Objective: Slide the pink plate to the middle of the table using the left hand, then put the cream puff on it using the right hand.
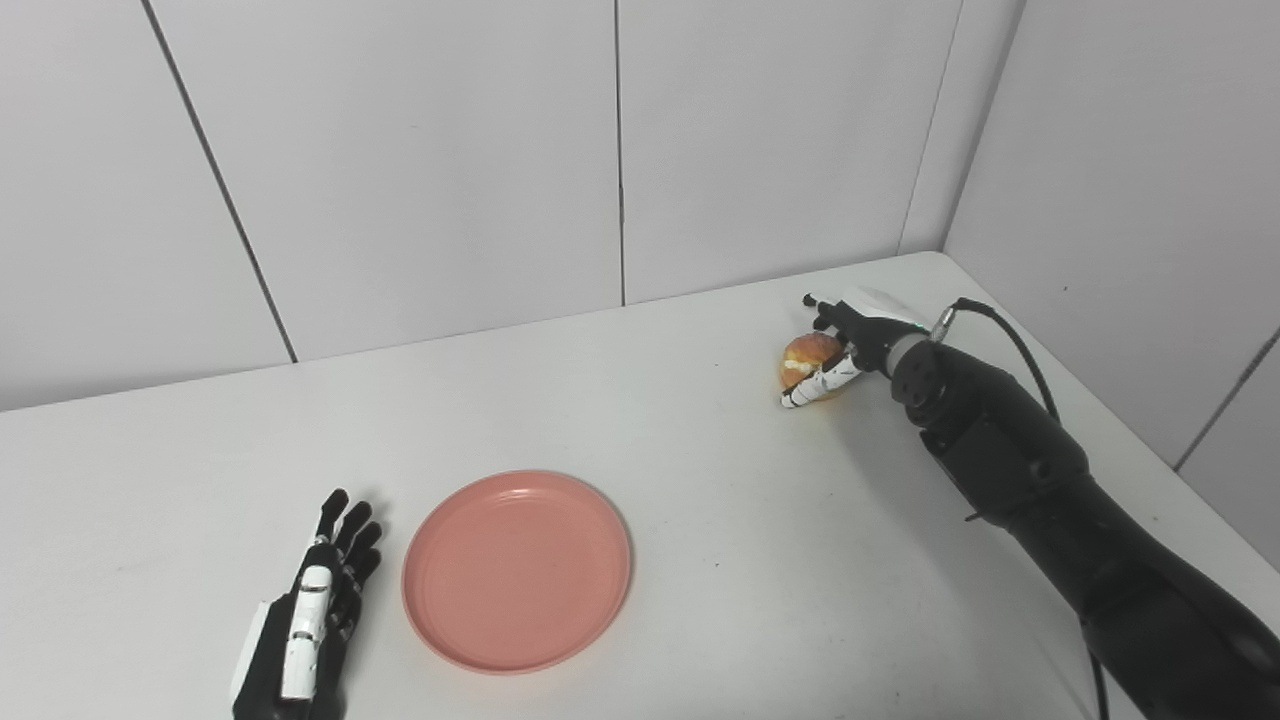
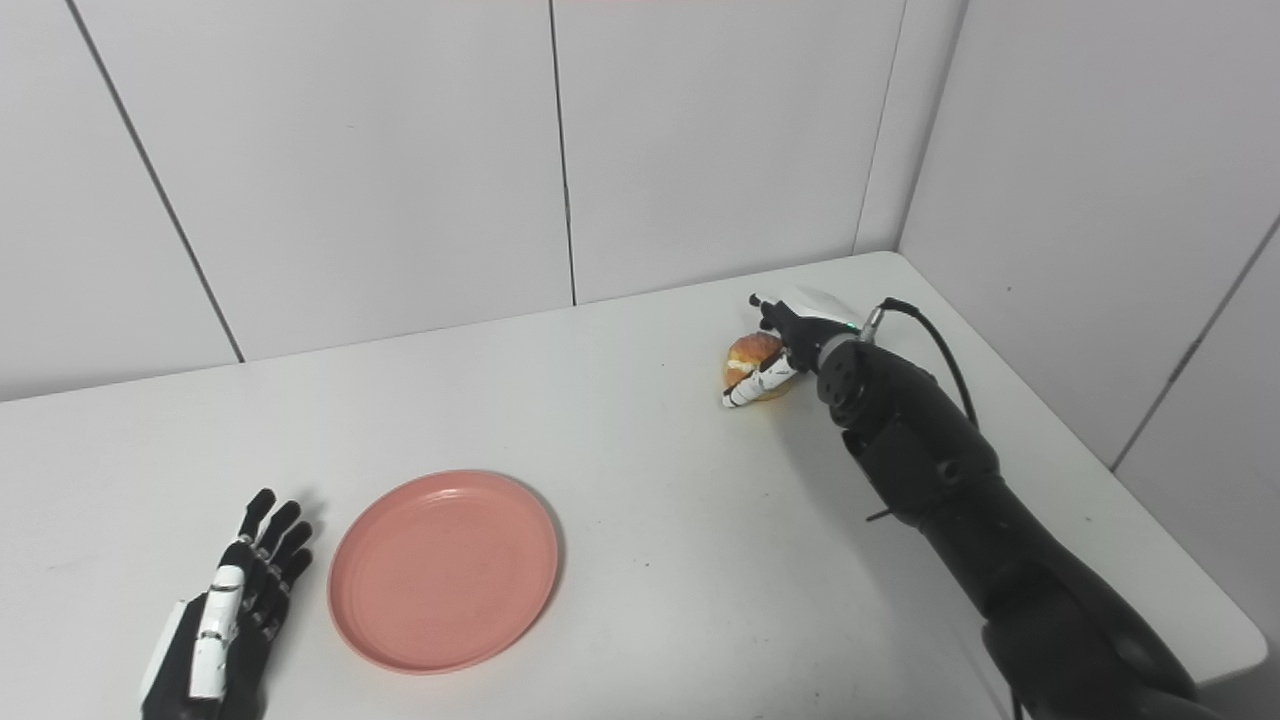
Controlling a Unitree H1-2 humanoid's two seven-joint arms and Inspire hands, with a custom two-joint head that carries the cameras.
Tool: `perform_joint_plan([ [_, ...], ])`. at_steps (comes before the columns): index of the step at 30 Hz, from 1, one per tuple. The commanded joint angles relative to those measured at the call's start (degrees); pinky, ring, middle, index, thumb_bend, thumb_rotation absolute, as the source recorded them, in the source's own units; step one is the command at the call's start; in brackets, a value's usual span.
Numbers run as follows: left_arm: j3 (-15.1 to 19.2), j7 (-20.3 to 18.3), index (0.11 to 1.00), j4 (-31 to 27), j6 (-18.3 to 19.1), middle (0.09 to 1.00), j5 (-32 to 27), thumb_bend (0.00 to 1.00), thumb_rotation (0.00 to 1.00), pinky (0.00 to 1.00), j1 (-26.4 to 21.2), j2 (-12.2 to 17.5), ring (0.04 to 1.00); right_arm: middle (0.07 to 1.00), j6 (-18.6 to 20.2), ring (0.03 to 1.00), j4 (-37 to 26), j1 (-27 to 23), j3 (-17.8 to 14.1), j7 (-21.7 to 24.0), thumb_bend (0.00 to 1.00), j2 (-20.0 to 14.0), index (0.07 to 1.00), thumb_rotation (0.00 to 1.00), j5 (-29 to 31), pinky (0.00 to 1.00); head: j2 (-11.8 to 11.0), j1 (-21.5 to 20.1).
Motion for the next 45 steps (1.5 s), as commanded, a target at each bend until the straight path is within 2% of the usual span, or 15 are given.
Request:
perform_joint_plan([
  [1,0.1,0.5,0.978,2.0,1.2,0.977,0.6,0.38,1.00,0.99,2.7,-0.1,0.972,0.804,-1.3,0.690,0.4,-1.1,-0.9,-1.9,0.85,-0.6,0.946,0.27,0.5,0.52,0.0,0.0],
  [6,0.1,0.4,0.982,2.2,1.1,0.979,0.5,0.39,1.00,0.99,2.6,-0.1,0.973,0.831,-3.2,0.743,1.7,-0.8,-1.6,-5.0,0.83,0.2,0.925,0.23,1.6,0.57,0.1,0.2],
  [7,0.1,0.4,0.981,2.3,1.0,0.978,0.5,0.39,1.00,0.99,2.6,-0.1,0.971,0.630,-3.7,0.527,2.0,-0.6,-1.8,-5.7,0.81,0.4,0.908,0.18,2.0,0.41,0.1,0.2],
  [9,0.1,0.4,0.980,2.2,1.0,0.977,0.5,0.39,1.00,0.99,2.6,-0.1,0.970,0.488,-4.8,0.376,3.1,-0.7,-1.8,-7.1,0.77,0.5,0.856,0.10,2.0,0.29,0.1,0.2],
  [10,0.0,0.4,0.979,2.2,1.0,0.977,0.5,0.40,1.00,0.98,2.7,-0.1,0.969,0.548,-5.1,0.444,3.7,-0.8,-1.5,-7.6,0.76,0.5,0.821,0.07,1.8,0.35,0.1,0.2],
  [11,0.0,0.4,0.979,2.1,1.1,0.976,0.6,0.40,1.00,0.98,2.7,-0.1,0.968,0.656,-5.1,0.577,4.2,-1.0,-1.2,-7.9,0.74,0.5,0.765,0.03,1.5,0.50,0.1,0.2],
  [12,0.0,0.4,0.979,2.1,1.1,0.976,0.6,0.40,1.00,0.98,2.7,-0.1,0.968,0.666,-5.2,0.590,4.8,-1.2,-0.8,-8.0,0.74,0.4,0.757,0.03,1.3,0.52,0.1,0.2],
  [14,0.0,0.3,0.979,2.0,1.1,0.977,0.5,0.40,1.00,0.99,2.7,-0.1,0.968,0.651,-5.1,0.591,5.7,-1.6,-0.1,-8.1,0.72,0.3,0.669,0.01,0.8,0.54,0.2,0.2],
  [15,0.0,0.3,0.978,1.9,1.2,0.976,0.4,0.40,1.00,0.99,2.7,-0.1,0.968,0.619,-5.1,0.565,6.2,-1.7,0.2,-8.4,0.62,0.3,0.583,0.06,0.5,0.51,0.2,0.3],
  [16,0.0,0.4,0.978,1.9,1.3,0.976,0.4,0.40,1.00,0.98,2.7,-0.1,0.968,0.526,-5.2,0.528,6.5,-1.7,0.5,-8.7,0.56,0.3,0.544,0.03,0.3,0.47,0.2,0.3],
  [18,0.0,0.4,0.979,1.8,1.3,0.977,0.4,0.40,1.00,0.99,2.7,-0.1,0.969,0.466,-5.3,0.488,7.0,-1.7,0.7,-9.4,0.53,0.4,0.539,0.00,0.2,0.43,0.2,0.3],
  [21,0.0,0.4,0.981,1.9,1.2,0.978,0.5,0.40,1.00,0.99,2.7,0.0,0.970,0.442,-5.1,0.443,7.1,-1.7,1.1,-10.0,0.52,0.2,0.543,0.00,-0.1,0.38,0.3,0.2],
  [35,-0.2,0.3,0.981,2.3,1.0,0.980,0.4,0.39,1.00,0.99,2.4,-0.2,0.973,0.452,-5.5,0.425,-0.1,0.2,-0.8,-9.1,0.52,-1.7,0.534,0.00,1.6,0.35,0.3,0.7],
  [40,-0.3,0.3,0.977,2.5,0.7,0.973,0.6,0.40,1.00,0.98,2.4,-0.3,0.965,0.473,-3.1,0.463,-7.2,1.2,-2.8,-6.4,0.52,-2.1,0.516,0.00,2.8,0.38,0.5,1.3],
  [45,-0.3,0.2,0.973,2.9,0.1,0.970,0.5,0.40,1.00,0.98,2.2,-0.5,0.961,0.445,-0.2,0.403,-16.5,2.3,-2.9,-3.9,0.52,-2.7,0.537,0.00,0.9,0.32,0.5,1.7],
])
